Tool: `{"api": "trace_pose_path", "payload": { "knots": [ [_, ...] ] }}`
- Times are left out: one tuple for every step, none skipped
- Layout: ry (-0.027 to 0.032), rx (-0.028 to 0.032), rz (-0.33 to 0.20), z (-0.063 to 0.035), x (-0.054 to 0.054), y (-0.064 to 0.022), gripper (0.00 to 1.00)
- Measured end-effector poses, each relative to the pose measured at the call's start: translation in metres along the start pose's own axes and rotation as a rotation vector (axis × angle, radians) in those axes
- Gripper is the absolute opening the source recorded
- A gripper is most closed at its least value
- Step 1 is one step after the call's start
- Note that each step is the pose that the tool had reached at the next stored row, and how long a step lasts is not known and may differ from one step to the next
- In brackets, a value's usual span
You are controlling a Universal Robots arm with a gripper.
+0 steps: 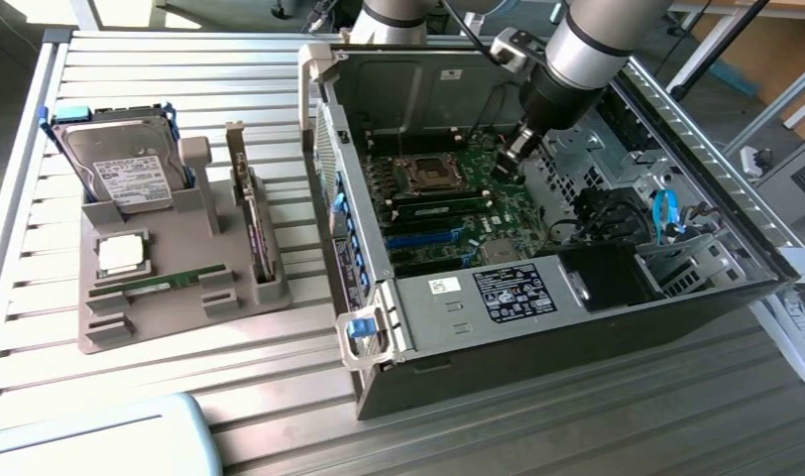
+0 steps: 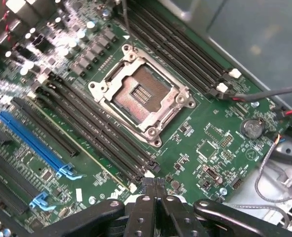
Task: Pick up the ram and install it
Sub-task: 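Press down the ram until it locks into place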
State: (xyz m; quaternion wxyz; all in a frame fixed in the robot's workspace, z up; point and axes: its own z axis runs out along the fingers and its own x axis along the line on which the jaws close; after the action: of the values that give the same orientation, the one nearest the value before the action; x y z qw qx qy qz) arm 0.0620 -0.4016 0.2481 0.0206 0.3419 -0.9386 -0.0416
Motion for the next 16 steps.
{"api": "trace_pose_path", "payload": {
  "knots": [
    [-0.001, -0.0001, 0.009, 0.0, 0.0001, 0.0001, 0.11],
    [-0.0019, -0.0002, 0.02, 0.0, 0.0002, 0.0001, 0.11],
    [-0.0029, -0.0003, 0.031, 0.0, 0.0001, 0.0001, 0.11],
    [-0.0038, -0.0004, 0.041, 0.0, 0.0001, 0.0001, 0.11],
    [-0.0053, -0.0005, 0.057, 0.0, 0.0002, 0.0001, 0.11],
    [-0.0071, -0.0007, 0.077, 0.0, 0.0002, 0.0001, 0.11],
    [-0.0088, -0.0009, 0.095, 0.0, 0.0002, 0.0001, 0.11],
    [-0.0108, -0.0011, 0.116, 0.0, 0.0002, 0.0001, 0.11],
    [-0.0123, -0.0013, 0.133, 0.0, 0.0002, 0.0001, 0.11],
    [-0.014, -0.0015, 0.151, 0.0, 0.0002, 0.0001, 0.11],
    [-0.0156, -0.0017, 0.169, 0.0, 0.0002, 0.0001, 0.11],
    [-0.0178, -0.0019, 0.193, 0.0, 0.0002, 0.0001, 0.11],
    [-0.0192, -0.0021, 0.207, 0.0, 0.0002, 0.0001, 0.11],
    [-0.0215, -0.0023, 0.232, 0.0, 0.0002, 0.0001, 0.11],
    [-0.0229, -0.0025, 0.248, 0.0, 0.0002, 0.0001, 0.11],
    [-0.0247, -0.0027, 0.267, 0.0, 0.0001, 0.0001, 0.11]
  ]
}}
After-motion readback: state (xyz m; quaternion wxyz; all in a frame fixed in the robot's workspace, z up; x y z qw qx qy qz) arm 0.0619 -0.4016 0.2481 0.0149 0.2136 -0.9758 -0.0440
